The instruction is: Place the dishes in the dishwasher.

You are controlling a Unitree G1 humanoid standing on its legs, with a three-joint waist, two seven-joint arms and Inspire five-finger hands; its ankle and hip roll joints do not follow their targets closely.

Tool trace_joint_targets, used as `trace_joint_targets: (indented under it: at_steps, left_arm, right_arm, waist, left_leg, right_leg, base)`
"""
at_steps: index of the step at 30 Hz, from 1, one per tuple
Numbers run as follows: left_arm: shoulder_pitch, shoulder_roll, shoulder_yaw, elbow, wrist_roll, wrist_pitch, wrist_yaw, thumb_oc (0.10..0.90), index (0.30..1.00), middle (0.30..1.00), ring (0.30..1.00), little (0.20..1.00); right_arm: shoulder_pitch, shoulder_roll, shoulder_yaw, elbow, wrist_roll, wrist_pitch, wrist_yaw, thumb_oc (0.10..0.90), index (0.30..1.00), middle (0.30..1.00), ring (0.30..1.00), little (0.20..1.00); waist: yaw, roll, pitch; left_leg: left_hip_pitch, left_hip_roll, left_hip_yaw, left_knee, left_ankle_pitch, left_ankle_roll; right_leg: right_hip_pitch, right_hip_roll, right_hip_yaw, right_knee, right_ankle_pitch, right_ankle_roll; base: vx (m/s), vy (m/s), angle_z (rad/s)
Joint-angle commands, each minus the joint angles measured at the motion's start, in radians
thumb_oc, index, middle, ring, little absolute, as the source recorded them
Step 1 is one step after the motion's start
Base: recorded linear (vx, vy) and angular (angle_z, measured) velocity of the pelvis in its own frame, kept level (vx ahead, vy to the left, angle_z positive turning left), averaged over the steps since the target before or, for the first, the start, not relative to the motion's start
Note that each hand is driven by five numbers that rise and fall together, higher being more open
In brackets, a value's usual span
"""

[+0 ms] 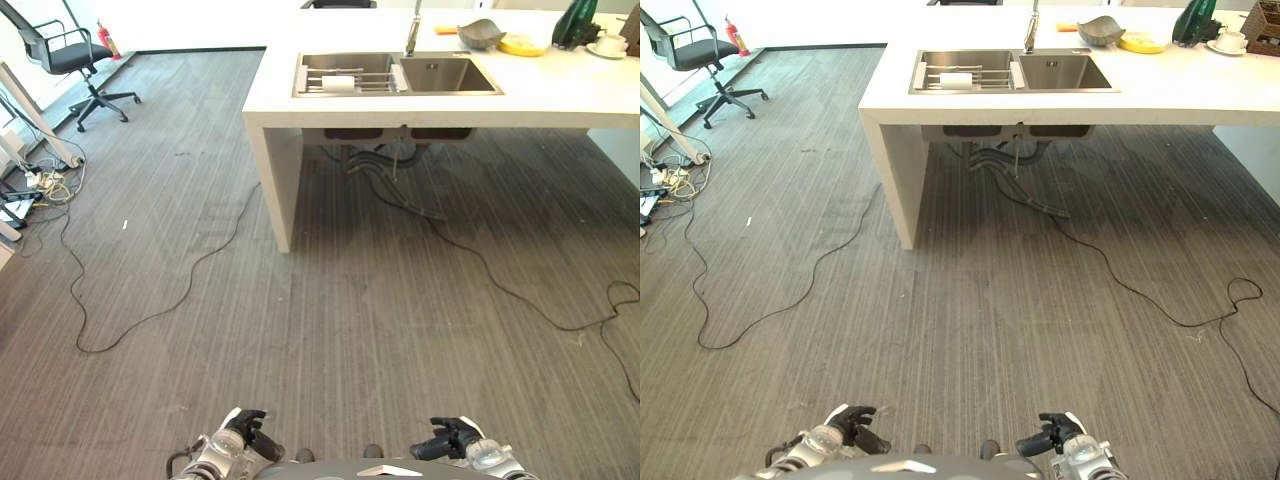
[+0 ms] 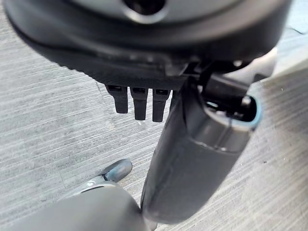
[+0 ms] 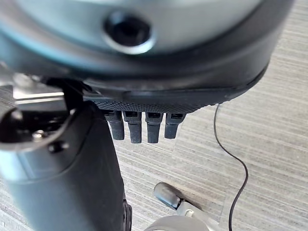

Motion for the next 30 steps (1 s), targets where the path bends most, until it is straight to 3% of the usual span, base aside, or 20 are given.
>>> trace_joint_targets:
  at_steps: [1, 12, 19, 23, 28, 29, 30]
  left_arm:
    - [-0.048, -0.018, 0.040, 0.034, -0.097, -0.018, 0.056, 0.800, 0.900, 0.900, 0.900, 0.900]
    - [0.054, -0.079, 0.124, -0.050, -0.345, -0.038, 0.095, 0.800, 0.900, 0.900, 0.900, 0.900]
    - [0.079, -0.104, 0.118, -0.085, -0.472, -0.038, 0.090, 0.800, 0.900, 0.900, 0.900, 0.900]
    - [0.130, -0.114, 0.088, -0.211, -0.597, -0.043, 0.092, 0.800, 0.900, 0.900, 0.900, 0.900]
    - [0.174, -0.089, 0.060, -0.327, -0.637, -0.045, 0.068, 0.800, 0.900, 0.900, 0.900, 0.900]
    - [0.185, -0.082, 0.058, -0.365, -0.653, -0.048, 0.066, 0.800, 0.900, 0.900, 0.900, 0.900]
    - [0.207, -0.073, 0.054, -0.451, -0.687, -0.048, 0.055, 0.800, 0.900, 0.900, 0.900, 0.900]
  right_arm:
    - [0.000, -0.047, -0.009, 0.014, 0.062, -0.022, -0.037, 0.800, 0.900, 0.900, 0.900, 0.900]
    - [0.041, -0.036, -0.081, -0.099, 0.182, -0.074, -0.092, 0.800, 0.900, 0.900, 0.900, 0.900]
    - [0.047, -0.020, -0.118, -0.103, 0.290, -0.084, -0.099, 0.800, 0.900, 0.900, 0.900, 0.900]
    - [0.049, -0.007, -0.142, -0.148, 0.398, -0.096, -0.094, 0.800, 0.900, 0.900, 0.900, 0.900]
    - [0.051, -0.016, -0.144, -0.164, 0.466, -0.093, -0.070, 0.800, 0.900, 0.900, 0.900, 0.900]
    - [0.051, -0.018, -0.141, -0.182, 0.495, -0.090, -0.050, 0.800, 0.900, 0.900, 0.900, 0.900]
    - [0.043, -0.031, -0.142, -0.186, 0.496, -0.085, -0.052, 0.800, 0.900, 0.900, 0.900, 0.900]
  waist:
    - [0.002, -0.019, -0.009]
    - [-0.001, -0.005, 0.000]
    - [-0.009, 0.008, 0.007]
    - [-0.012, 0.019, 0.026]
    - [-0.010, 0.027, 0.046]
    - [-0.008, 0.022, 0.059]
    - [-0.001, 0.009, 0.095]
  left_leg:
    - [0.008, 0.012, -0.028, 0.003, -0.073, -0.050]
    - [0.004, 0.013, -0.024, 0.003, -0.066, -0.050]
    - [0.002, 0.016, -0.024, 0.003, -0.063, -0.052]
    - [-0.014, 0.023, -0.025, 0.003, -0.057, -0.056]
    - [-0.018, 0.033, -0.026, 0.006, -0.046, -0.058]
    - [-0.049, 0.037, -0.030, 0.067, -0.055, -0.060]
    - [-0.139, 0.034, -0.033, 0.222, -0.072, -0.082]
  right_leg:
    - [0.026, -0.063, 0.009, 0.015, -0.121, 0.103]
    - [0.025, -0.062, 0.009, 0.015, -0.120, 0.101]
    - [0.023, -0.058, 0.006, 0.015, -0.124, 0.098]
    - [0.004, -0.050, 0.004, 0.015, -0.121, 0.091]
    - [-0.005, -0.041, 0.008, 0.015, -0.126, 0.082]
    - [-0.010, -0.044, 0.011, 0.015, -0.124, 0.076]
    - [-0.026, -0.051, 0.014, 0.020, -0.124, 0.062]
  base:
    - [0.00, 0.000, 0.00]
    - [0.00, 0.000, 0.00]
    - [0.00, 0.000, 0.00]
    - [-0.02, -0.038, 0.00]
    - [0.00, -0.041, 0.00]
    - [-0.11, -0.126, 0.01]
    - [-0.13, -0.177, 0.06]
